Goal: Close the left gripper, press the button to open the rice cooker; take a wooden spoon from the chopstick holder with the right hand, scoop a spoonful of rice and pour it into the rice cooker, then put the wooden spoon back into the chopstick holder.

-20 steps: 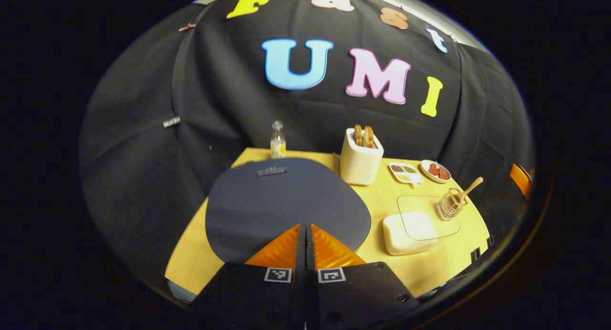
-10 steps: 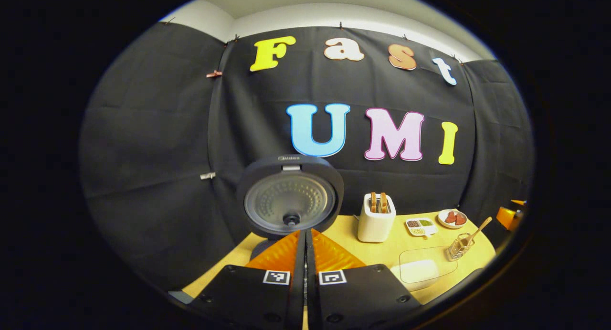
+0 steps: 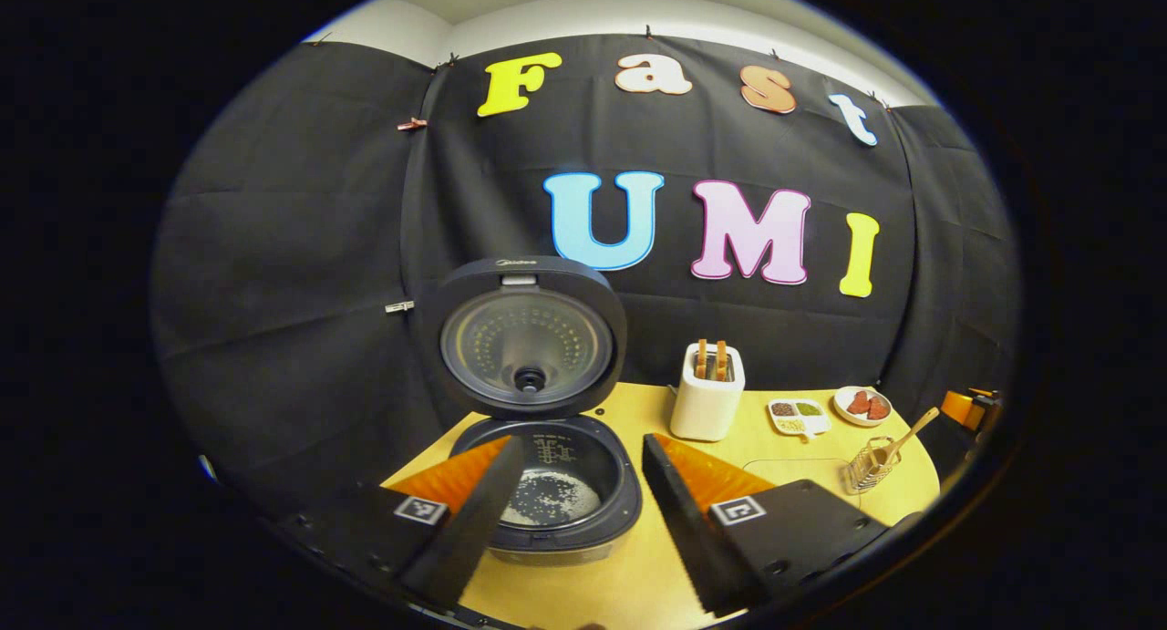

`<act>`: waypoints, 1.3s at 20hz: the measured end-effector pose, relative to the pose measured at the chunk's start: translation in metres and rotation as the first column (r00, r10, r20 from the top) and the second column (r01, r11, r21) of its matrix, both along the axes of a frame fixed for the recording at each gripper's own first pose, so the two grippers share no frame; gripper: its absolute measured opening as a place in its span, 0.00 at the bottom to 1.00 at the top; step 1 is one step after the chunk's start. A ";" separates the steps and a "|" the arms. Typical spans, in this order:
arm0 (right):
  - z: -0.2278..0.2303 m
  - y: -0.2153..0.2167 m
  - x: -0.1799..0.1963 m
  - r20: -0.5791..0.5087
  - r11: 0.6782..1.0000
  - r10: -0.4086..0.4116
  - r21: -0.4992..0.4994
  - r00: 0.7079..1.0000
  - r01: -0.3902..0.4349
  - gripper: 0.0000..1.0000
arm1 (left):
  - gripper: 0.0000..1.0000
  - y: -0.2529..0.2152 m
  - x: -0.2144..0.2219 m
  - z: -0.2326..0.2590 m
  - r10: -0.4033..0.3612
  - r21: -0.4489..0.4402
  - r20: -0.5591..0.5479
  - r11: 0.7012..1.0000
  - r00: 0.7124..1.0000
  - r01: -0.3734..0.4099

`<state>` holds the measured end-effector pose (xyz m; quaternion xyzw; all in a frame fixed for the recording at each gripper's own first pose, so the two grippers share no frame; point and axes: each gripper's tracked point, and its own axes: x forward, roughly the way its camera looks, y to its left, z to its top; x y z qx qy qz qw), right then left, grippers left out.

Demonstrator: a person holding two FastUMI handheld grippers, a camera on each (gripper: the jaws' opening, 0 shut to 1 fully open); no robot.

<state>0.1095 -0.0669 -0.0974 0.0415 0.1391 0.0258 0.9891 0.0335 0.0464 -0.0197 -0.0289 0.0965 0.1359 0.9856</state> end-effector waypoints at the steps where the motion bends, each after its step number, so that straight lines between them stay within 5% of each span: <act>1: -0.009 -0.005 0.005 -0.026 1.000 -0.005 0.014 1.000 0.005 0.98 | 0.98 -0.005 0.000 -0.003 0.013 0.001 -0.011 1.000 1.000 -0.013; 16: -0.126 -0.060 0.100 -0.257 0.982 -0.036 0.172 0.966 0.083 0.99 | 0.97 -0.062 -0.007 -0.029 0.136 0.049 -0.151 0.990 0.979 -0.130; 21: -0.134 -0.056 0.134 -0.240 0.961 -0.033 0.258 0.970 0.097 0.97 | 0.98 -0.081 -0.010 -0.043 0.144 0.086 -0.206 0.988 0.968 -0.129; 23: -0.134 -0.052 0.142 -0.234 0.955 -0.024 0.281 0.972 0.091 0.88 | 0.97 -0.088 -0.009 -0.045 0.141 0.099 -0.217 0.988 0.966 -0.122; 24: -0.135 -0.051 0.147 -0.231 0.953 -0.024 0.290 0.973 0.092 0.62 | 0.97 -0.093 -0.009 -0.047 0.137 0.101 -0.222 0.988 0.965 -0.117; 25: -0.135 -0.049 0.148 -0.231 0.949 -0.023 0.302 0.973 0.094 0.70 | 0.97 -0.097 -0.008 -0.048 0.132 0.101 -0.229 0.989 0.965 -0.111; 26: -0.133 -0.050 0.149 -0.227 0.945 -0.027 0.311 0.973 0.099 0.54 | 0.97 -0.101 -0.007 -0.050 0.131 0.104 -0.232 0.989 0.964 -0.109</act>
